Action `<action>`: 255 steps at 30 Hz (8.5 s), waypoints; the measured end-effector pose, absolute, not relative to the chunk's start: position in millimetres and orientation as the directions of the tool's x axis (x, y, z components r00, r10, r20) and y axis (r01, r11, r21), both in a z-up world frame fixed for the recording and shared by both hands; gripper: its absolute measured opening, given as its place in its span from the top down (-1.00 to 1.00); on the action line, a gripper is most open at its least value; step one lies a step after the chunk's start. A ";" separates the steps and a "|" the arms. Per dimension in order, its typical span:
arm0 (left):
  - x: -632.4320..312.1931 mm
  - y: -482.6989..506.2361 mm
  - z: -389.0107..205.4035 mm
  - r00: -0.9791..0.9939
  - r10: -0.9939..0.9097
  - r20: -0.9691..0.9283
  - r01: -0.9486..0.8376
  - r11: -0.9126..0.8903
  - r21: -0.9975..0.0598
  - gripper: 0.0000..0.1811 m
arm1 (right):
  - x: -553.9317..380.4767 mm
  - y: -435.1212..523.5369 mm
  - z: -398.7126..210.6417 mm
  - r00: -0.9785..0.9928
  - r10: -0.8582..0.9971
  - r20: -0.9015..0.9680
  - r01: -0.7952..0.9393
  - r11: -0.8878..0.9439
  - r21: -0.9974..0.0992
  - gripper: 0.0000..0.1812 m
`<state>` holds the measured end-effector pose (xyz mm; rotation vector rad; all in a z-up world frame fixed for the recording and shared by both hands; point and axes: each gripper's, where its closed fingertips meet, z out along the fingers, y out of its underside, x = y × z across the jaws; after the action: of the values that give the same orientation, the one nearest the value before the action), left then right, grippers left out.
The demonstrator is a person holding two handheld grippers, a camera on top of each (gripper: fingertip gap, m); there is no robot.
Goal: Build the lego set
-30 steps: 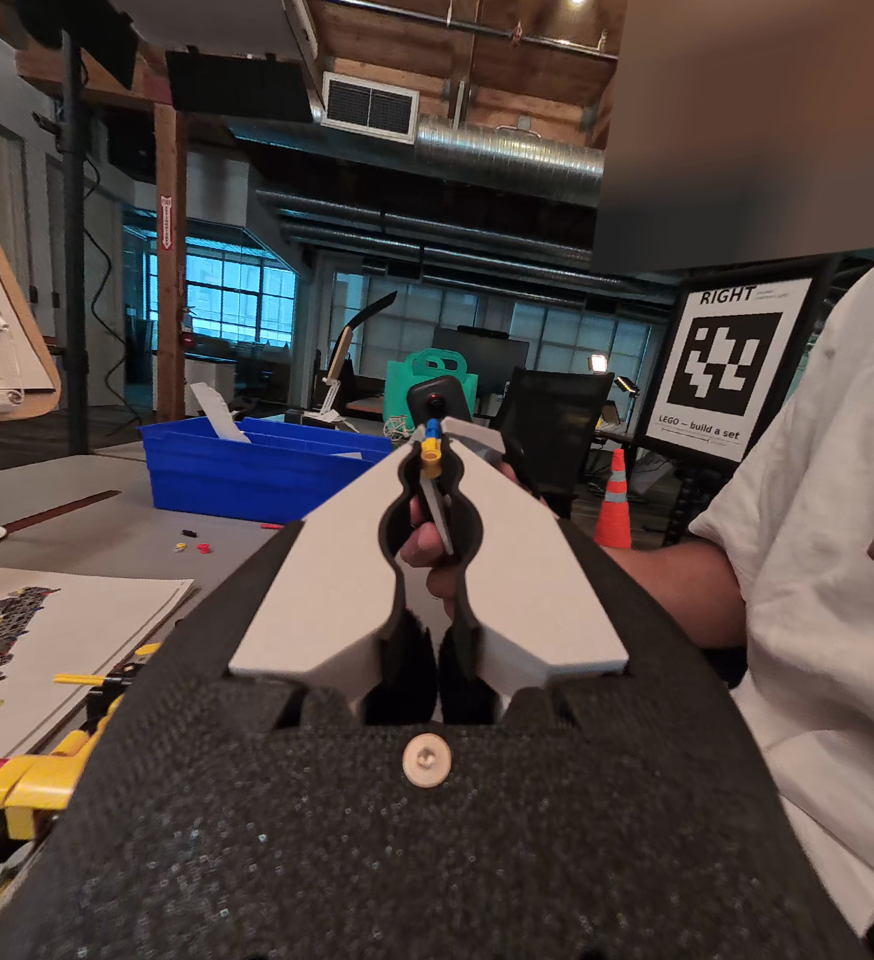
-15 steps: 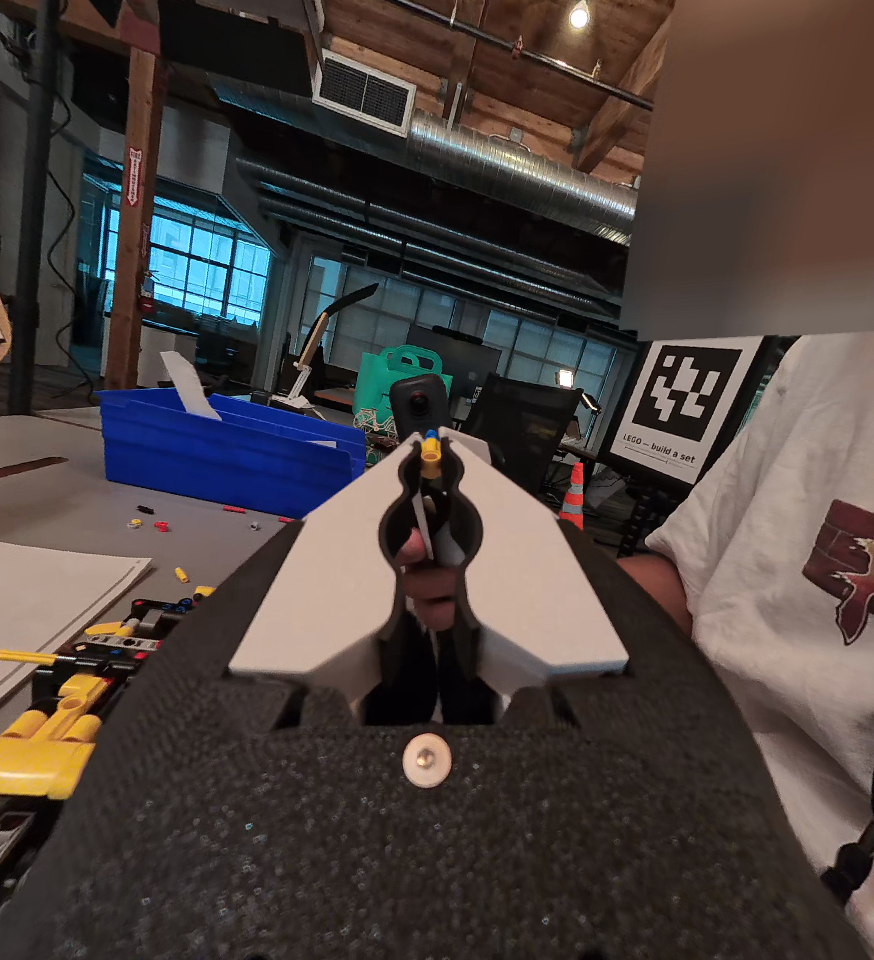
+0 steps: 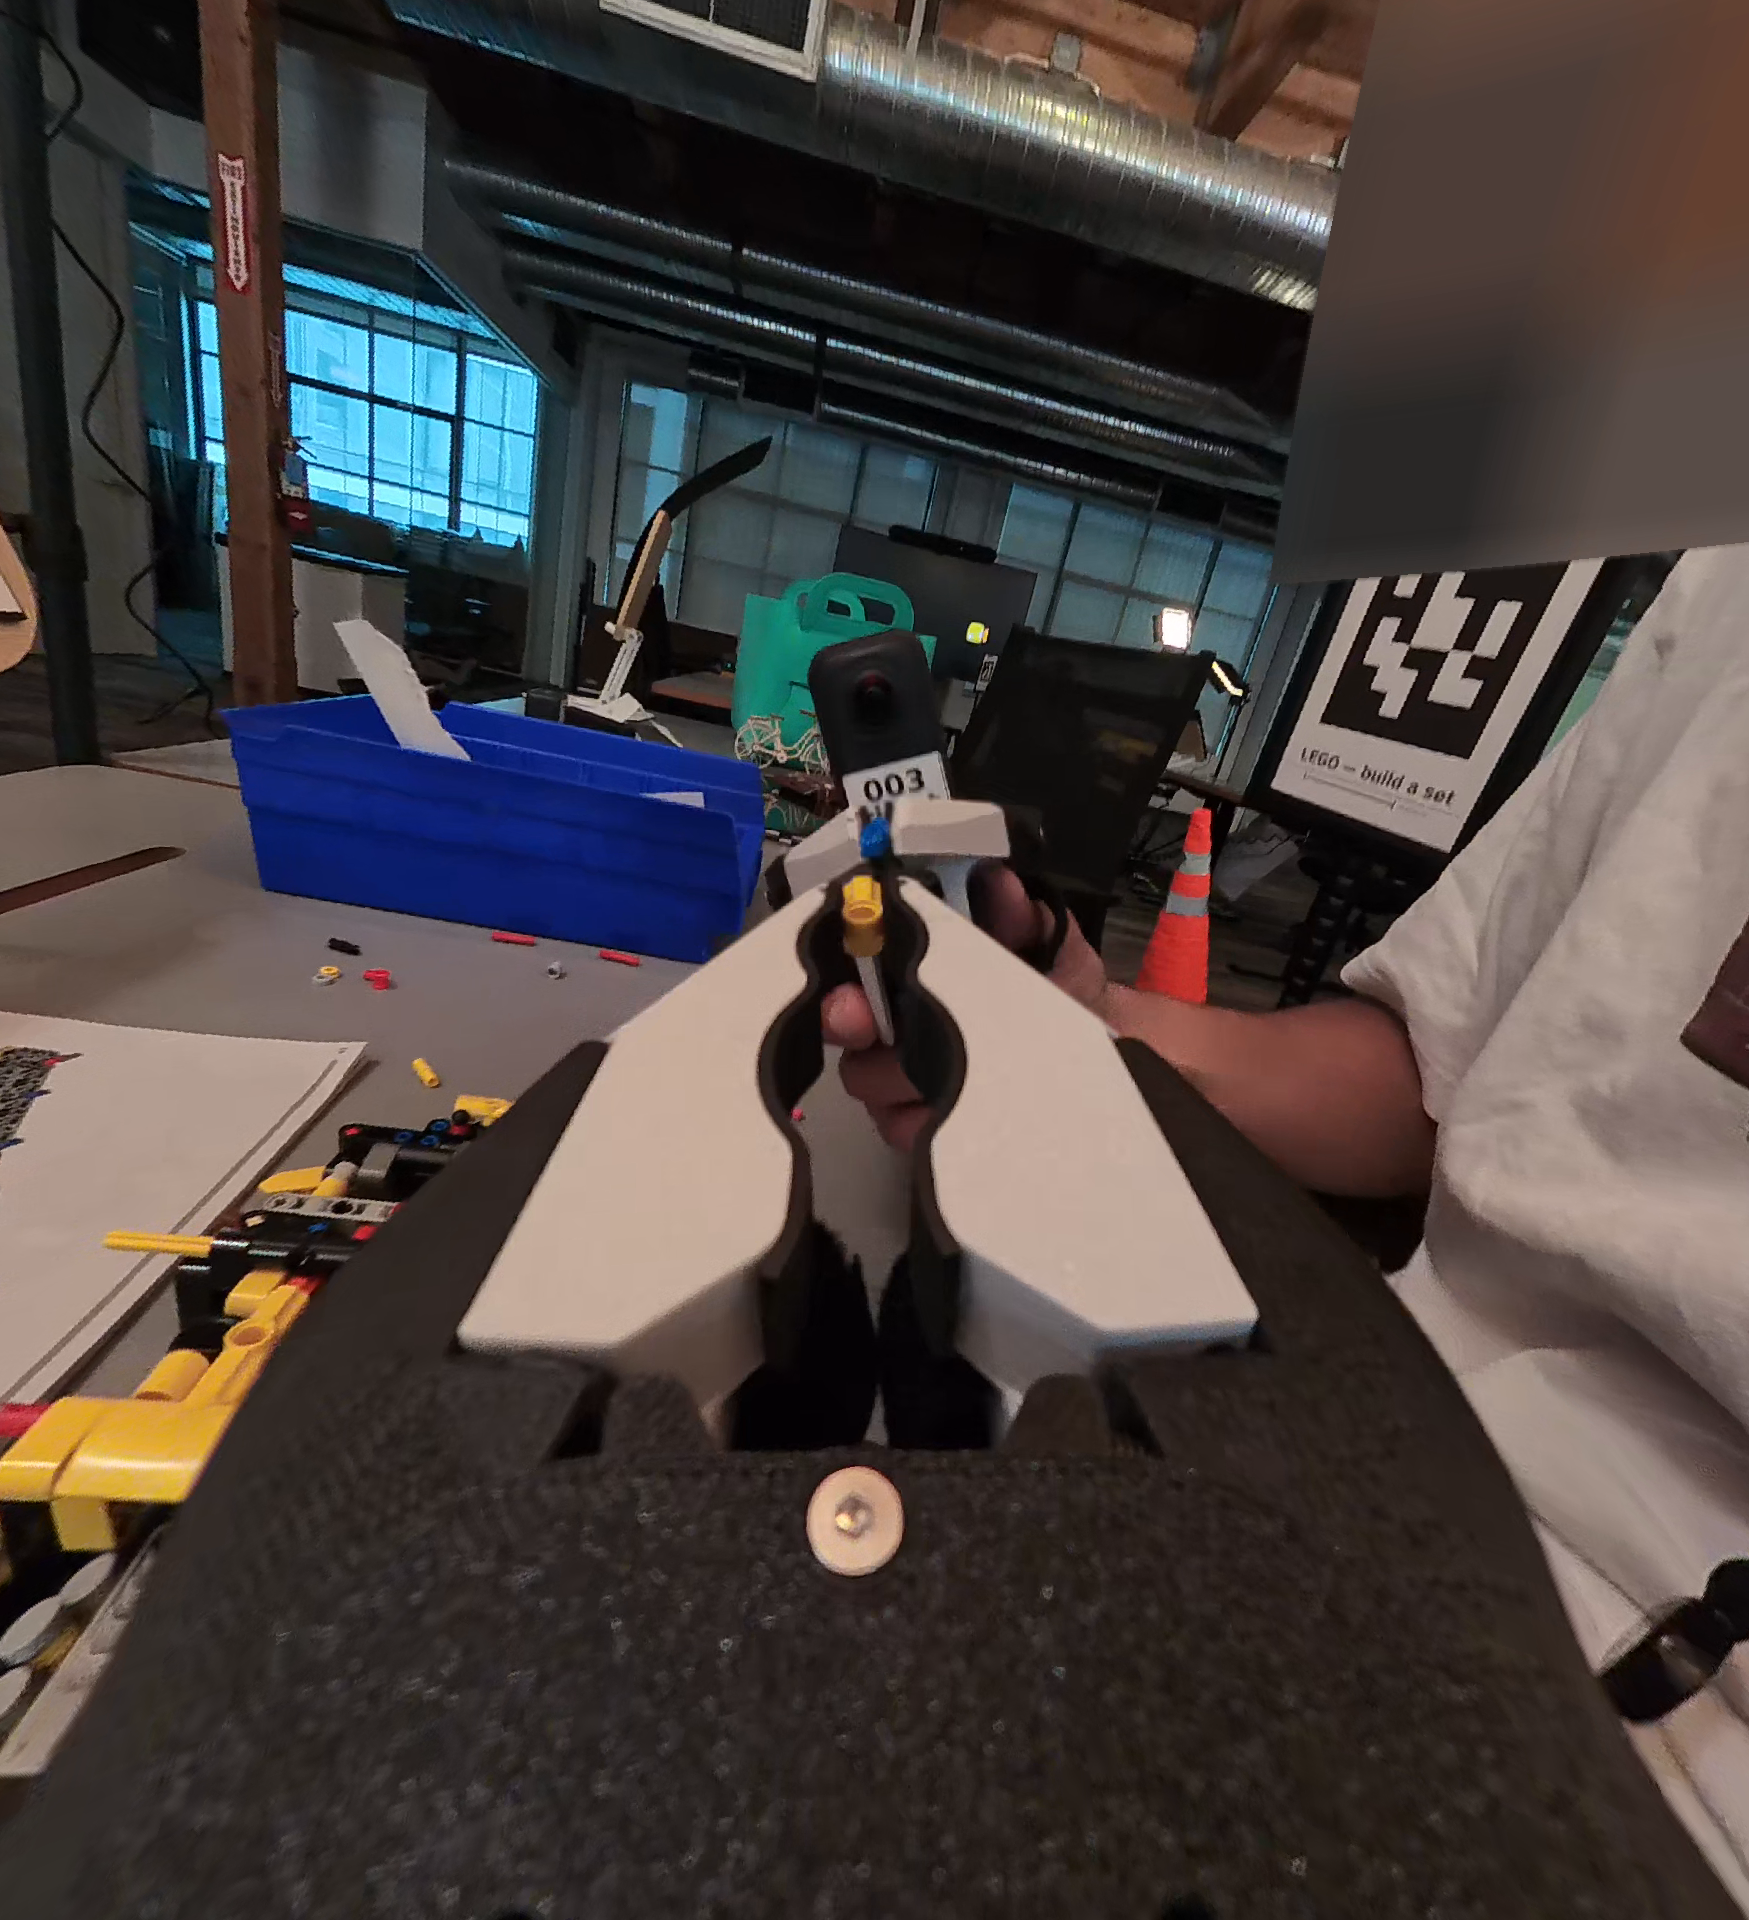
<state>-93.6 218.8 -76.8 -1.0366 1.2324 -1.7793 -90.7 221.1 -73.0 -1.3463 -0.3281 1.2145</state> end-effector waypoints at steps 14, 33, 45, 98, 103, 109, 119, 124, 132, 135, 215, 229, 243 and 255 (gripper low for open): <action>-78.2 220.7 -117.4 -0.309 -0.946 0.098 -0.061 -0.083 -0.995 0.92 | 42.5 159.1 -207.4 0.746 0.658 -0.104 0.471 -0.631 -0.616 0.99; -74.7 204.1 -133.9 -0.338 -0.941 0.033 -0.131 0.012 -0.991 0.92 | 62.7 128.1 -237.5 0.752 0.658 -0.038 0.601 -0.707 -0.373 0.98; -74.2 201.2 -136.0 -0.342 -0.940 0.018 -0.140 0.032 -0.990 0.92 | 64.6 129.3 -243.1 0.819 0.569 -0.074 0.481 -0.752 -0.450 0.84; -82.5 190.7 -116.7 -0.444 -0.891 0.094 -0.065 -0.073 -0.995 0.92 | -74.9 197.4 -124.6 0.339 0.629 0.700 0.906 -0.018 -0.422 0.97; -81.9 187.1 -124.7 -0.434 -0.901 0.000 -0.077 0.037 -0.996 0.92 | -74.4 193.1 -132.1 0.314 0.666 0.676 0.921 -0.041 -0.387 0.96; -81.2 179.6 -140.5 -0.439 -0.888 -0.138 -0.102 0.203 -0.974 0.92 | -74.3 185.7 -147.3 0.321 0.742 0.589 0.918 -0.091 -0.386 0.97; -80.7 180.0 -141.2 -0.427 -0.889 -0.168 -0.091 0.227 -0.970 0.92 | -75.5 185.6 -146.8 0.408 0.762 0.503 0.839 -0.096 -0.536 0.97; -78.4 180.8 -139.5 -0.404 -0.897 -0.179 -0.083 0.231 -0.970 0.92 | -74.4 184.7 -143.7 0.454 0.760 0.465 0.802 -0.123 -0.584 0.97; -80.1 181.6 -133.2 -0.410 -0.902 -0.136 -0.052 0.172 -0.984 0.92 | -76.3 186.4 -138.0 0.511 0.757 0.406 0.723 -0.124 -0.679 0.97; -80.1 182.1 -130.7 -0.407 -0.905 -0.122 -0.038 0.150 -0.988 0.92 | -76.1 187.5 -136.1 0.529 0.757 0.384 0.689 -0.119 -0.715 0.97; -74.3 184.5 -167.5 -0.361 -0.834 -0.417 -0.160 0.496 -0.854 0.92 | -71.7 192.3 -168.9 0.681 0.727 0.093 0.463 -0.329 -0.823 0.91; -69.1 206.8 -169.0 -0.237 -0.818 -0.524 -0.208 0.569 -0.795 0.92 | -26.9 174.2 -176.2 0.872 0.401 -0.282 -0.003 -0.571 -0.821 0.64; -94.5 197.8 -180.9 -0.460 -0.881 -0.108 -0.348 0.291 -0.891 0.92 | -91.4 165.8 -227.8 0.572 0.814 -0.105 0.569 -0.485 -0.664 0.75; -102.5 201.0 -198.6 -0.487 -0.870 -0.075 -0.425 0.311 -0.850 0.92 | -94.9 176.6 -244.9 0.478 0.878 0.018 0.746 -0.395 -0.536 0.94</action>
<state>-102.5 201.0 -198.6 -1.1429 2.0459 -1.0875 -94.9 176.6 -244.9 -2.2509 -1.3455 0.3694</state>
